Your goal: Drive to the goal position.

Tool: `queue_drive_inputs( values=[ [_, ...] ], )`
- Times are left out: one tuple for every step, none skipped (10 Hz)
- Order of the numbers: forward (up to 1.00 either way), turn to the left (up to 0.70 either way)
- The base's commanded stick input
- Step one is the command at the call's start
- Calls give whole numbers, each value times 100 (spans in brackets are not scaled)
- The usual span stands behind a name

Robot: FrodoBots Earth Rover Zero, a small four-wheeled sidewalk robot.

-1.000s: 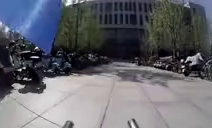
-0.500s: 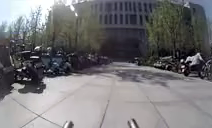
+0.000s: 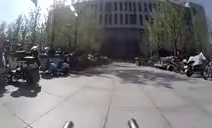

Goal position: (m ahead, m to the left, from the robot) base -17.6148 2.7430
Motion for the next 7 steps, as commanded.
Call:
queue_drive_inputs(
  values=[
    [100,0],
    [100,0],
    [100,0],
    [100,0],
    [49,0],
    [0,0],
    [0,0]
  ],
)
